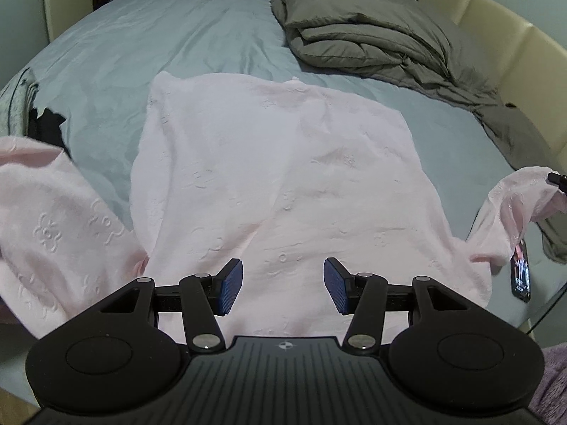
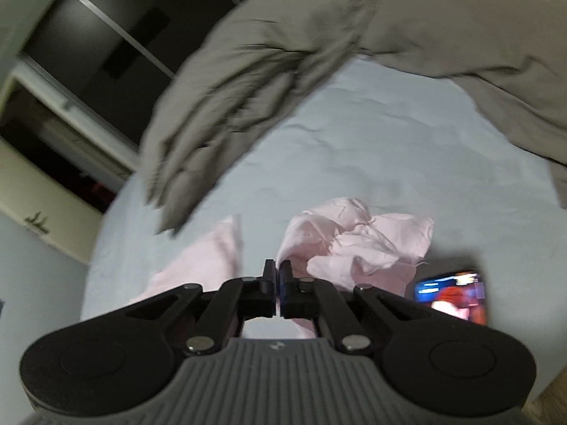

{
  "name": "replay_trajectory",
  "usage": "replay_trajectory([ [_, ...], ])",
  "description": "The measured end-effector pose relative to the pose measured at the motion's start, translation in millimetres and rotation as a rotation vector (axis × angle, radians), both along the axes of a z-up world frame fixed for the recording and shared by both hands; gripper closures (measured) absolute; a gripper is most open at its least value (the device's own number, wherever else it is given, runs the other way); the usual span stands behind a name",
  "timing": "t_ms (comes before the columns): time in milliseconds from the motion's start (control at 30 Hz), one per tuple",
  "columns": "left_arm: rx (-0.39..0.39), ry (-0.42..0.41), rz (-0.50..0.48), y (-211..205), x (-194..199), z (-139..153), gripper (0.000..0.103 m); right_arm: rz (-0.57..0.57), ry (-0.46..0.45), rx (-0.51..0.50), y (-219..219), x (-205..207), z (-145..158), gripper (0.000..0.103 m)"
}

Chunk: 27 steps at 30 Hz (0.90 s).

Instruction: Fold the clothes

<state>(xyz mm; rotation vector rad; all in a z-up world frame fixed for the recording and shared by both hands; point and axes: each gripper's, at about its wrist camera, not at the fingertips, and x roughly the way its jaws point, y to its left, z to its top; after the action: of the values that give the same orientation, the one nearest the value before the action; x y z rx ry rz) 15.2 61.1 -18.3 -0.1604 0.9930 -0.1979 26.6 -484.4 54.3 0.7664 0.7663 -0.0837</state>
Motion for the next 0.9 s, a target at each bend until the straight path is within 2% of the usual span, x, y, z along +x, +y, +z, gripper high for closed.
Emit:
replay_trajectory([
  [167, -0.032, 0.007, 0.051, 13, -2, 1, 0.054, 0.118, -0.014, 0.022, 59, 2, 9, 0.101],
  [400, -0.041, -0.002, 0.079, 20, -1, 3, 0.054, 0.41, -0.052, 0.049, 184, -14, 7, 0.101],
  [600, -0.032, 0.005, 0.068, 17, -1, 1, 0.054, 0.711, -0.02, -0.096, 277, -26, -13, 0.093],
  [633, -0.03, 0.003, 0.064, 17, -2, 1, 0.054, 0.745, -0.013, -0.117, 285, -28, -16, 0.091],
  [667, -0.027, 0.003, 0.06, 16, -2, 1, 0.054, 0.775, -0.008, -0.129, 292, -30, -20, 0.081],
  [700, -0.023, 0.004, 0.057, 16, -2, 0, 0.054, 0.787, -0.007, -0.135, 294, -32, -22, 0.056],
  [733, -0.018, 0.005, 0.054, 15, -2, -1, 0.054, 0.789, -0.009, -0.139, 294, -34, -23, 0.049],
  [900, 0.005, 0.012, 0.04, 12, -3, -5, 0.054, 0.736, 0.023, -0.204, 276, -33, -27, 0.049],
])
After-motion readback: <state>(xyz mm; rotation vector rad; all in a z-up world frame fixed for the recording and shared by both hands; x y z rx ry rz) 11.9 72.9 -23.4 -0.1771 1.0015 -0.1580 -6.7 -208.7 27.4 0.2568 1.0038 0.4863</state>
